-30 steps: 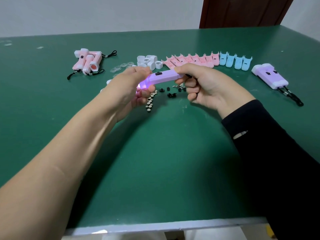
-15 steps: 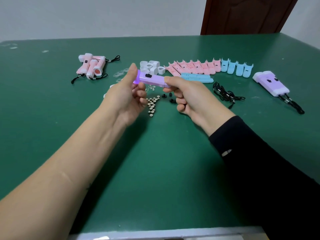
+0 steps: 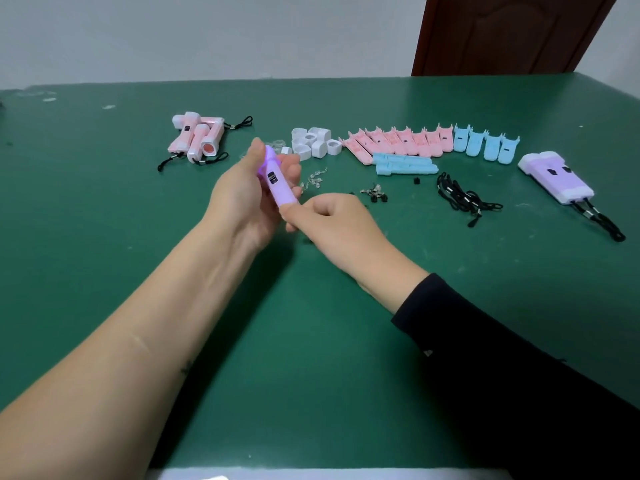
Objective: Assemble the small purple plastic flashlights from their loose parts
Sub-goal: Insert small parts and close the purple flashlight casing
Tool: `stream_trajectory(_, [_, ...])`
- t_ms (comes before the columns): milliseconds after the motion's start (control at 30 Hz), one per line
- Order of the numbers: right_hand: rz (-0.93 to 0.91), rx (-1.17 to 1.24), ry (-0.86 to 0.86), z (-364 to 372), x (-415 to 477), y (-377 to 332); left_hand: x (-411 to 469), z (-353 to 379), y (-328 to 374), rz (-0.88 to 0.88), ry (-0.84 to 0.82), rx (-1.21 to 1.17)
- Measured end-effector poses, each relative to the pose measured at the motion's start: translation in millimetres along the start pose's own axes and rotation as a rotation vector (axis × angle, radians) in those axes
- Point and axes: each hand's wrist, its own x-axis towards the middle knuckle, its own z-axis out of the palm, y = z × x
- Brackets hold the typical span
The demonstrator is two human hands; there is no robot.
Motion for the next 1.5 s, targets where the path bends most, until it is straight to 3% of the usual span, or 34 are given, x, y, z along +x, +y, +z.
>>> stream_trajectory(467, [0.181,0.190,-0.024,-2,-1,0,4,-15,12,-0.059,-0.128,0.381])
stream_trajectory(700, [0.275,0.378,-0.234,-10,1,-8,5,-17,22,-0.029,-0.107,0.307])
stream_trajectory(1000, [0.266,0.427,-0.296,-9,-3,-9,6,-20,22,-0.009,-0.016,0.319])
stream_trajectory(1267, [0.272,0.552,-0.197,-4,-4,-10,2,-12,14,0.007,-0.072,0.474])
stream_trajectory(1500, [0.238,0.571,-0.067,6,-4,-11,1,-12,14,-0.024,-0.118,0.460])
